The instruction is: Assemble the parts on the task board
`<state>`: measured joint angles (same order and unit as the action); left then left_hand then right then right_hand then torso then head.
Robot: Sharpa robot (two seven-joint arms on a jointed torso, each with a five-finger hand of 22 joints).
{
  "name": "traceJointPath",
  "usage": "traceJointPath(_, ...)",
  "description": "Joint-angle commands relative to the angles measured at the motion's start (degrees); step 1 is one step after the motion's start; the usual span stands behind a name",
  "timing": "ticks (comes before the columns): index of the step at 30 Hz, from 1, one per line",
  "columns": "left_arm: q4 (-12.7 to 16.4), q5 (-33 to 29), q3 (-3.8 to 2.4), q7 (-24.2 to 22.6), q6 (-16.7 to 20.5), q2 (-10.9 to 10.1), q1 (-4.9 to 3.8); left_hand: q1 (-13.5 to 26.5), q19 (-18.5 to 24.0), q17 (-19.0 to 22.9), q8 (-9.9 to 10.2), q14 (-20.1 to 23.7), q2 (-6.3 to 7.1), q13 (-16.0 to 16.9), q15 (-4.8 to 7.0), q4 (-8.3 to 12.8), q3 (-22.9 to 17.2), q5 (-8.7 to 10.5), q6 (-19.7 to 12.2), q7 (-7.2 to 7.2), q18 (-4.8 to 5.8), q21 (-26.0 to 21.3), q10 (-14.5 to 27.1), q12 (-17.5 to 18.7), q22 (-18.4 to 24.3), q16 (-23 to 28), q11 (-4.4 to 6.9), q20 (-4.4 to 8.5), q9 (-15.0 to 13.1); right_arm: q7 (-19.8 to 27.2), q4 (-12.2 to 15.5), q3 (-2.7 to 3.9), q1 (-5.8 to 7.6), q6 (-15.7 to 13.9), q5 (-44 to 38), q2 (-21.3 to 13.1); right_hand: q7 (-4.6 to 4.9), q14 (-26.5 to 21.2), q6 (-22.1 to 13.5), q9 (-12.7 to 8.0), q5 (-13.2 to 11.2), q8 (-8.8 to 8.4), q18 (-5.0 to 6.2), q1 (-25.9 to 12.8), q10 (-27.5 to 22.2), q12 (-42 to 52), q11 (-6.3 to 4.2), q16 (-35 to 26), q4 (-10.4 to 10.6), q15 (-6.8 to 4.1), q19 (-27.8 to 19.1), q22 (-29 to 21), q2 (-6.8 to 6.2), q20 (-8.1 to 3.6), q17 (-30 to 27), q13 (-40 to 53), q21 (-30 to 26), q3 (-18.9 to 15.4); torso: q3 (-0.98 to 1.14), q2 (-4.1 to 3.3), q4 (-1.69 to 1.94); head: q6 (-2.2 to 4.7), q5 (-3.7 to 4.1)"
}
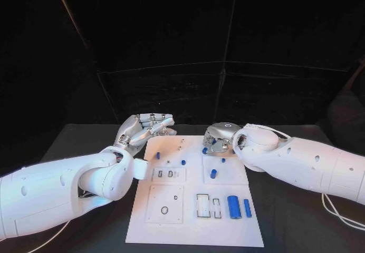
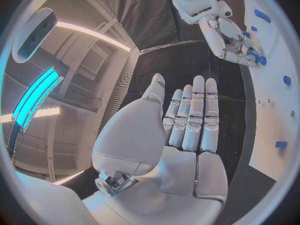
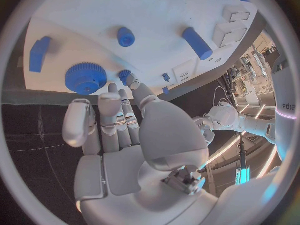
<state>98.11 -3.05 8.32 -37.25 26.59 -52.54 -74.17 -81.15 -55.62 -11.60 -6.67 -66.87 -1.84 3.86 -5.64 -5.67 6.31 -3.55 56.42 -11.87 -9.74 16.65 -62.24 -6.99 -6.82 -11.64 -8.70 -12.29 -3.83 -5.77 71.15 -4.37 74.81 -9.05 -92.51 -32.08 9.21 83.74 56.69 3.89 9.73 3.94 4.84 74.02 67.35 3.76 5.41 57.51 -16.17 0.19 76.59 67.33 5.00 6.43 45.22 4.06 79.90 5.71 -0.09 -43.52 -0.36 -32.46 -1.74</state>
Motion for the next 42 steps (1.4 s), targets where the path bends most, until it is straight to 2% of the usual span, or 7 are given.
traceJointPath(1, 0.05, 0.43, -0.05, -0.45, -0.87, 0.05, -0.11, -0.02, -0.22, -0.05, 0.25, -0.21, -0.38, -0.09, -0.24, 0.4, 0.05, 0.02, 0.02, -0.29, -0.77, -0.33, 0.19, 0.2, 0.05, 0.37, -0.17, -0.04, 0.07, 0.34, -0.48, 0.05, 0.17, 2.1, -0.44, 0.44, 0.08, 1.22, -0.5, -0.03, -0.27, -0.34, -0.35, -0.49, 0.15, 0.15, -0.21, 0.29, 0.02, -0.01, 0.28, 0.08, 0.04, -0.02, 0.08, 0.07, 0.28, 0.35, 0.04, 0.0, 0.03, -0.21, -0.09)
traceJointPath(13, -0.01, 0.43, -0.06, -0.4, -0.91, 0.09, -0.15, -0.16, -0.24, -0.15, 0.37, -0.22, -0.53, -0.1, -0.24, 0.63, 0.02, 0.01, 0.02, -0.3, -0.78, -0.41, 0.21, 0.36, 0.11, 0.51, -0.18, -0.05, 0.07, 0.99, -1.98, 0.04, 0.17, 4.27, -0.44, 1.85, 0.11, 1.11, 0.18, 0.11, -0.48, -0.08, -0.56, -0.88, 0.41, 0.11, -0.22, 2.04, 0.08, -0.02, 0.77, 1.42, 0.29, -0.03, 1.37, 0.06, 1.09, 1.82, 0.1, 0.09, -0.18, -0.52, 0.28)
traceJointPath(22, -0.24, 0.43, -0.07, -0.36, -0.92, 0.22, -0.16, -0.3, -0.27, -0.23, 0.44, -0.25, -0.66, -0.09, -0.24, 0.83, -0.01, 0.02, 0.05, -0.29, -0.78, -0.46, 0.19, 0.47, 0.16, 0.62, -0.18, -0.05, 0.06, 1.58, -2.62, 0.03, 0.17, 5.21, -0.44, 2.43, 0.13, 0.85, 0.83, 0.15, -0.43, -0.03, -0.59, -0.91, 0.37, 0.08, -0.18, 2.52, 0.01, 0.04, 0.72, 1.66, 0.47, 0.02, 1.49, 0.03, 1.29, 2.97, 0.16, 0.02, -0.09, -0.55, -0.22)
traceJointPath(29, -0.42, 0.43, -0.07, -0.33, -0.88, 0.24, -0.19, -0.3, -0.27, -0.23, 0.44, -0.25, -0.66, -0.09, -0.24, 0.83, -0.01, 0.02, 0.05, -0.29, -0.78, -0.46, 0.19, 0.47, 0.16, 0.62, -0.18, -0.05, 0.06, 1.6, -3.14, 0.03, 0.17, 5.27, -0.44, 2.83, 0.1, 0.54, 2.44, 0.26, -0.89, 0.14, -0.61, -0.48, 0.61, 0.08, -0.23, 3.32, -0.06, 0.0, 0.62, 2.02, 1.69, 0.03, 1.7, 0.01, 1.6, 6.17, 0.11, 0.09, -0.13, -0.63, -0.01)
traceJointPath(34, -0.54, 0.43, -0.07, -0.32, -0.85, 0.2, -0.26, -0.42, -0.3, -0.3, 0.49, -0.29, -0.78, -0.09, -0.23, 0.99, -0.05, 0.02, 0.11, -0.28, -0.79, -0.49, 0.14, 0.54, 0.2, 0.69, -0.17, -0.05, 0.05, 1.55, -3.26, 0.03, 0.16, 2.36, -0.44, 2.81, -0.17, 0.51, 4.19, 0.43, -1.94, 0.45, -0.73, 0.54, 1.82, 0.44, -0.52, 4.34, -0.23, -0.23, 0.9, 2.85, 2.59, -0.13, 2.39, 0.19, 2.08, 9.87, 0.11, 0.07, -0.21, -0.59, -0.15)
traceJointPath(37, -0.67, 0.43, -0.07, -0.3, -0.81, 0.17, -0.31, -0.42, -0.3, -0.3, 0.49, -0.29, -0.78, -0.09, -0.23, 0.99, -0.05, 0.02, 0.11, -0.28, -0.79, -0.49, 0.14, 0.54, 0.2, 0.69, -0.17, -0.05, 0.05, 2.06, -2.96, 0.03, 0.16, -0.36, -0.25, 2.62, -0.38, 0.59, 5.2, 0.52, -3.97, 0.59, -0.88, 0.07, 2.69, 0.58, -0.8, 5.08, 0.12, -0.38, 1.34, 3.71, 2.36, -0.26, 2.91, 0.32, 2.54, 11.41, 0.15, 0.12, -0.22, -0.58, -0.24)
traceJointPath(42, -0.87, 0.43, -0.07, -0.3, -0.81, 0.09, -0.39, -0.5, -0.33, -0.34, 0.52, -0.31, -0.87, -0.08, -0.22, 1.1, -0.07, 0.02, 0.15, -0.27, -0.79, -0.51, 0.1, 0.58, 0.22, 0.74, -0.16, -0.05, 0.05, 2.45, -2.0, 0.04, 0.16, -4.39, 0.44, 2.21, -0.46, 0.62, 5.84, 0.58, -4.26, 0.64, -0.99, -0.2, 3.25, 0.59, -0.93, 5.57, 0.27, -0.48, 1.65, 4.28, 1.98, -0.36, 3.21, 0.4, 2.84, 12.51, 0.14, 0.15, -0.19, -0.53, -0.33)
